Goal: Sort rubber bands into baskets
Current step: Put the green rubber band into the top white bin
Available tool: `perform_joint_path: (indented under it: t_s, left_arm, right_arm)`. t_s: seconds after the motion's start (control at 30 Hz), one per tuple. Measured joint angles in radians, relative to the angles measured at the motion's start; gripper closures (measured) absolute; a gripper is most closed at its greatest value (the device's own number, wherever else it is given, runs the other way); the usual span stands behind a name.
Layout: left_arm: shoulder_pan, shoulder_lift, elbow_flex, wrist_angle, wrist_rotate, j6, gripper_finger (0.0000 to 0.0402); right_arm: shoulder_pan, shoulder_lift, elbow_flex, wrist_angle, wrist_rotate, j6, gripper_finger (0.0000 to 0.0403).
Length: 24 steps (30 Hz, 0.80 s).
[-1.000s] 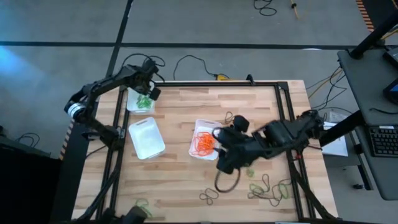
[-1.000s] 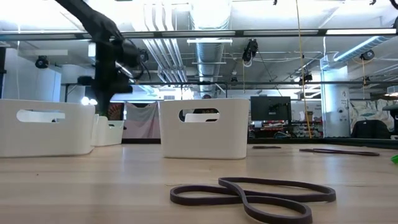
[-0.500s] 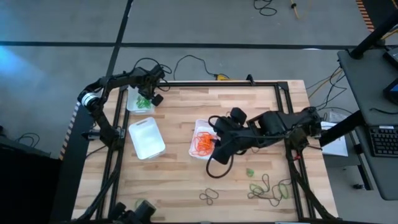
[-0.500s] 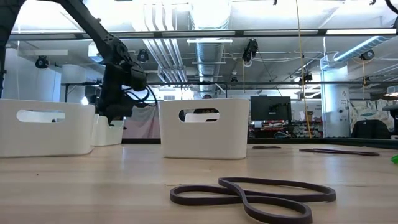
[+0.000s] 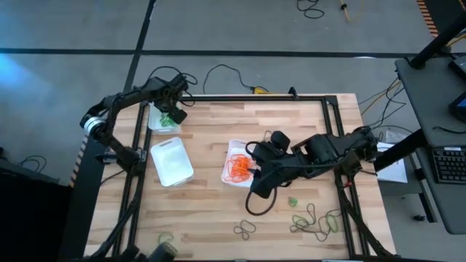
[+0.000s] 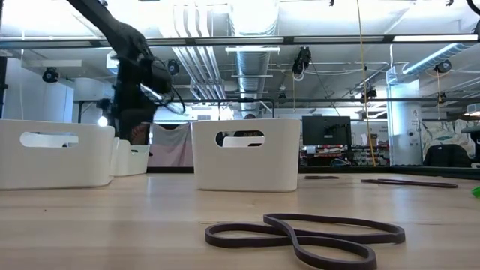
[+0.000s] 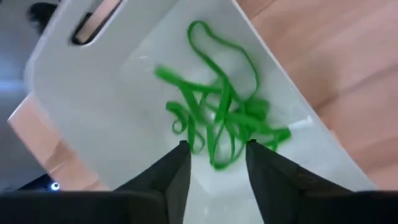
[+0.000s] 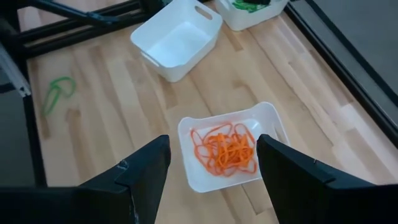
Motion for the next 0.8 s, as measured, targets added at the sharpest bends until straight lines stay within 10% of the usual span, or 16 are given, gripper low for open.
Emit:
perform_joint_path:
  t_s: [0.37, 0.8]
  left_arm:
    - [-0.2, -0.324, -0.003, -0.151, 0.216, -0.16, 0.0247]
    - [-1.252, -0.541, -0.003, -0.02, 0.159, -0.707, 0.0278]
  right_arm:
    - [0.063, 0.0, 0.0, 0.013, 0.008, 0.01, 0.017]
    - [0.161, 0.0, 0.0, 0.062, 0.008, 0.006, 0.0173]
